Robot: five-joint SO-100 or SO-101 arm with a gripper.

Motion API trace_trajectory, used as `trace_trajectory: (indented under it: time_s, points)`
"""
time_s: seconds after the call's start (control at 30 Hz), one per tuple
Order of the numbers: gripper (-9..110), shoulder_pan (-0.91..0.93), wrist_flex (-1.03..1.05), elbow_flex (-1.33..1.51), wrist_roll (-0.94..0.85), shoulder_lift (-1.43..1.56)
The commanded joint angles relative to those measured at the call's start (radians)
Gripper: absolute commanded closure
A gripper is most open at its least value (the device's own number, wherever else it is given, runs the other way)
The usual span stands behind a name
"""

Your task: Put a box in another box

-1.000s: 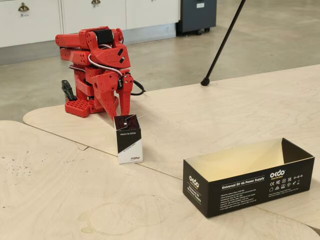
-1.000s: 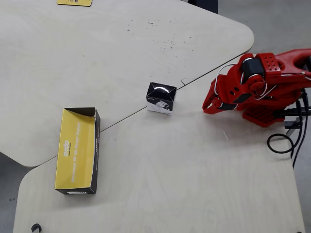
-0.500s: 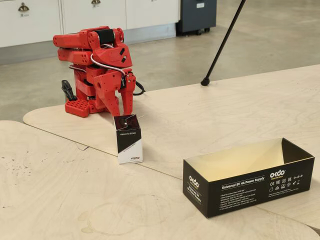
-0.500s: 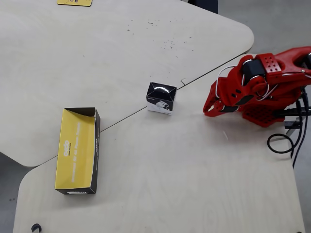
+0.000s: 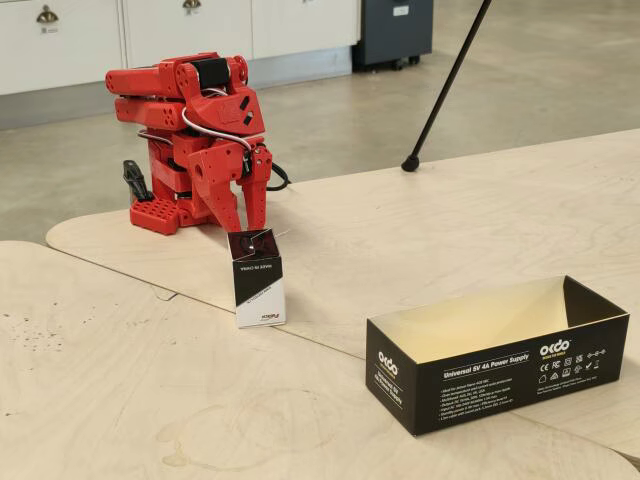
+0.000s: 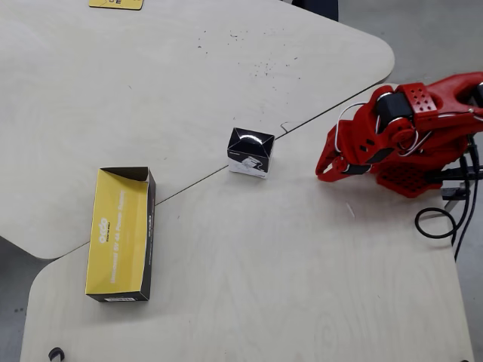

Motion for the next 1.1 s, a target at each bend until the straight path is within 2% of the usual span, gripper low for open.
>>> trace_trajectory:
  time_s: [0.0,0.1,0.2,0.3,0.5,0.87,1.07]
  points:
    - [102,0.014,-0.006,-0.005,0.084,0.005]
    - [101,0.087,-0.110,-0.014,0.238,0.003]
    - [94,0.075,-0.127,-0.147,0.489,0.003]
    - [90,0.009,-0.074,-0.374,0.719,0.003]
    - [83,-0.153,0.120,-0.779,0.945,-0.049]
    - [76,-0.046,0.018,-1.276,1.353,-0.762]
    - [69,-0.005,0.063,-1.539,1.678,-1.086]
